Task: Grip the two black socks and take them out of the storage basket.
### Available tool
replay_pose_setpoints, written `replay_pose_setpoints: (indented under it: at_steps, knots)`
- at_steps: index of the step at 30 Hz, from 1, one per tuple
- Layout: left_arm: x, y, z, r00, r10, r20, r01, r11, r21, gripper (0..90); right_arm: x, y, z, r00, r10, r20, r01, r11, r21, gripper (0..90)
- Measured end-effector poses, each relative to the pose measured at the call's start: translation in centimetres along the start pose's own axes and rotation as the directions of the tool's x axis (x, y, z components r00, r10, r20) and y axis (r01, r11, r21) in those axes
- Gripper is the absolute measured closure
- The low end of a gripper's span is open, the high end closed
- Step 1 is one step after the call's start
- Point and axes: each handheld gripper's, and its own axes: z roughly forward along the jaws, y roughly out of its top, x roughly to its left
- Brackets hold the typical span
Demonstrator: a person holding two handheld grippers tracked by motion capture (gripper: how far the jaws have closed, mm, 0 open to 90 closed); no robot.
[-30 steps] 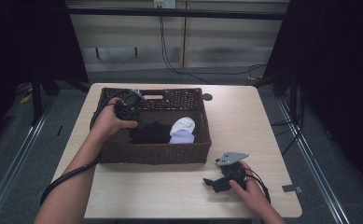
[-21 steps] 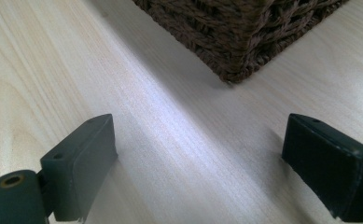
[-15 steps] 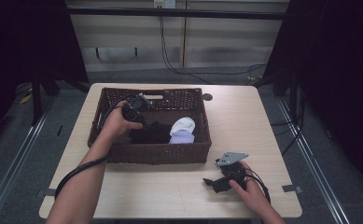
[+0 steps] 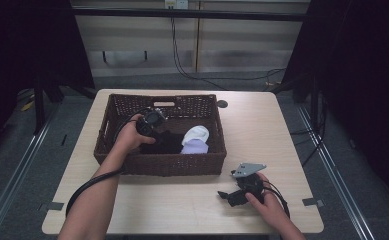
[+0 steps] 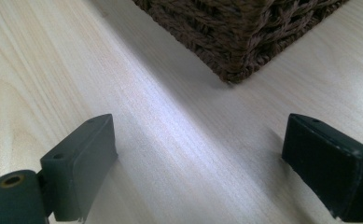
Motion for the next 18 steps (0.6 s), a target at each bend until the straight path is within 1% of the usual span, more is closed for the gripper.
replay_pose_setpoints:
  at_steps: [1, 2, 3, 4, 5, 6, 7, 8, 9, 10, 11, 13, 16, 17, 18]
  knots:
    - [-0.1, 0.1, 0.1, 0.9999, 0.006, 0.009, -0.006, 0.9999, 0.008, 55.9, 0.0, 0.0, 0.0, 1.0, 0.0, 0.0, 0.0, 1.0, 0.0, 9.0]
    - [-0.2, 0.1, 0.2, 0.9999, 0.01, 0.005, -0.011, 0.9997, 0.021, 59.4, 0.0, 0.0, 0.0, 1.0, 0.0, 0.0, 0.0, 1.0, 0.0, 9.0]
    - [-0.4, 0.2, 0.3, 1.0, 0.005, 0.005, -0.005, 0.9994, 0.034, 62.6, 0.0, 0.0, 0.0, 1.0, 0.0, 0.0, 0.0, 1.0, 0.0, 9.0]
    - [-0.5, 0.3, 0.3, 0.9999, -0.006, 0.012, 0.005, 0.999, 0.044, 66.6, 0.0, 0.0, 0.0, 1.0, -0.002, 0.001, 0.002, 1.0, -0.001, 9.0]
    - [-0.7, 0.3, 0.5, 0.9998, -0.018, 0.011, 0.018, 0.9989, 0.043, 70.2, 0.0, 0.0, 0.0, 1.0, -0.002, 0.0, 0.002, 1.0, -0.001, 9.0]
    - [-0.7, 0.4, 0.4, 0.9997, -0.021, 0.014, 0.02, 0.9979, 0.062, 73.2, 0.0, 0.0, 0.0, 1.0, -0.002, 0.0, 0.002, 1.0, -0.001, 9.0]
    - [-0.8, 0.5, 0.5, 0.999, -0.042, 0.014, 0.041, 0.9969, 0.068, 75.8, 0.0, 0.0, 0.0, 1.0, -0.002, 0.0, 0.002, 1.0, -0.001, 9.0]
    - [-0.9, 0.7, 0.5, 0.9987, -0.049, 0.013, 0.048, 0.9958, 0.078, 77.0, 0.0, 0.0, 0.0, 1.0, 0.0, 0.001, 0.0, 1.0, 0.0, 9.0]
    - [-1.0, 0.8, 0.4, 0.9989, -0.047, 0.008, 0.046, 0.9945, 0.094, 77.7, 0.0, 0.0, 0.0, 1.0, 0.0, 0.001, 0.0, 1.0, 0.0, 9.0]
    - [-1.1, 1.0, 0.5, 0.9988, -0.049, 0.004, 0.049, 0.994, 0.098, 78.3, 0.0, 0.0, 0.0, 1.0, -0.003, 0.002, 0.003, 1.0, -0.003, 9.0]
    - [-1.1, 1.2, 0.4, 0.9991, -0.042, 0.002, 0.041, 0.9927, 0.113, 78.8, 0.0, 0.0, 0.0, 1.0, -0.003, 0.003, 0.003, 1.0, -0.003, 9.0]
    - [-1.0, 1.4, 0.2, 0.9975, -0.07, 0.006, 0.069, 0.9906, 0.118, 79.3, 0.0, 0.0, 0.0, 1.0, -0.003, 0.003, 0.003, 1.0, -0.003, 9.0]
    - [-0.8, 1.6, -0.4, 0.9959, -0.085, 0.031, 0.081, 0.9914, 0.103, 79.6, 0.0, 0.0, 0.0, 1.0, -0.003, 0.002, 0.003, 1.0, -0.003, 9.0]
    - [-0.7, 1.7, -0.7, 0.9964, -0.079, 0.032, 0.075, 0.9922, 0.099, 79.6, 0.0, 0.0, 0.0, 1.0, -0.002, 0.002, 0.002, 1.0, -0.002, 9.0]
    - [-0.7, 1.8, -1.2, 0.9959, -0.084, 0.032, 0.081, 0.9925, 0.092, 79.6, 0.0, 0.0, 0.0, 1.0, -0.003, 0.003, 0.003, 1.0, -0.002, 9.0]
